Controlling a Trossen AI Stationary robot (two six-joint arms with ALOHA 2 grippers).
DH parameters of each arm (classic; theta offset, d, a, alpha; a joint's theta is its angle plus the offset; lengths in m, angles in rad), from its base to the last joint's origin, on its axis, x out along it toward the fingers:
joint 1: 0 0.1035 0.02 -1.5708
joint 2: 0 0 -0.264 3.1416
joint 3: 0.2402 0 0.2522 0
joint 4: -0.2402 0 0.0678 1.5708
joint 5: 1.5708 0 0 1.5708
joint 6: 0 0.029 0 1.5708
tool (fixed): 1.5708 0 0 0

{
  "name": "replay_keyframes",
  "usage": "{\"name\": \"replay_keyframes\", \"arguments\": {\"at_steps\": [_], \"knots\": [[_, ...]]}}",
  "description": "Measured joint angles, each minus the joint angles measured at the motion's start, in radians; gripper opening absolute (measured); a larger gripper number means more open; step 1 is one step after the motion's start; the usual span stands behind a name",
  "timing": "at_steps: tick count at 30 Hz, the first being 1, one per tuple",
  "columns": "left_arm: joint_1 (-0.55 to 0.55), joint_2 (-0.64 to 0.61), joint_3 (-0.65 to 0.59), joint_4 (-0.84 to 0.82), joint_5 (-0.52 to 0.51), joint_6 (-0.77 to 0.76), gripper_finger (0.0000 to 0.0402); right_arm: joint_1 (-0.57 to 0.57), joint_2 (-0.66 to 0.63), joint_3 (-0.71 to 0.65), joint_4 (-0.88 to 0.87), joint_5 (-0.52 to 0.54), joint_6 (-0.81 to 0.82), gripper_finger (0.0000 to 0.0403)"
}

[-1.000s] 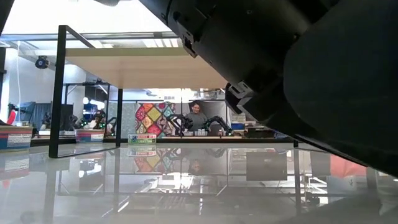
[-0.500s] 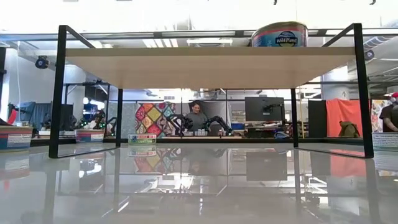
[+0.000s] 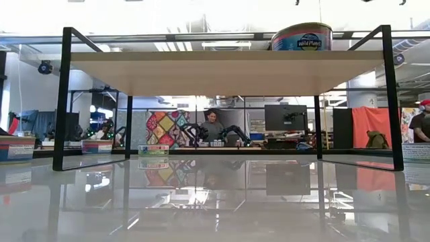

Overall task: Stack canned seafood by type on shelf
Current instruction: Stack the blue and pink tuna can on top of the other blue and pink tuna can on the shelf

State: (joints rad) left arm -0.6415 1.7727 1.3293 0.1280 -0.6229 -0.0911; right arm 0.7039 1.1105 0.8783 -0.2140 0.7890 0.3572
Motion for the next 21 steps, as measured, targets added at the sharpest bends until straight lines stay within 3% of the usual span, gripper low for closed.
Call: {"name": "replay_keyframes", "arguments": {"at_steps": [5,9,15,21], "knots": [[0.092,-0.117,-0.172,0.263,0.190,0.039,0.0134,-0.202,-0.061,-0.108,0.135,-0.263,-0.157,0.0368],[0.175,-0.155,-0.221,0.276,0.317,-0.004,0.0134,-0.311,-0.115,-0.178,0.244,-0.395,-0.212,0.0368],[0.264,-0.167,-0.224,0.301,0.417,0.013,0.0134,-0.352,-0.210,-0.232,0.255,-0.429,-0.266,0.0368],[0.328,-0.167,-0.216,0.323,0.432,0.031,0.0134,-0.392,-0.274,-0.252,0.252,-0.438,-0.332,0.0368]]}}
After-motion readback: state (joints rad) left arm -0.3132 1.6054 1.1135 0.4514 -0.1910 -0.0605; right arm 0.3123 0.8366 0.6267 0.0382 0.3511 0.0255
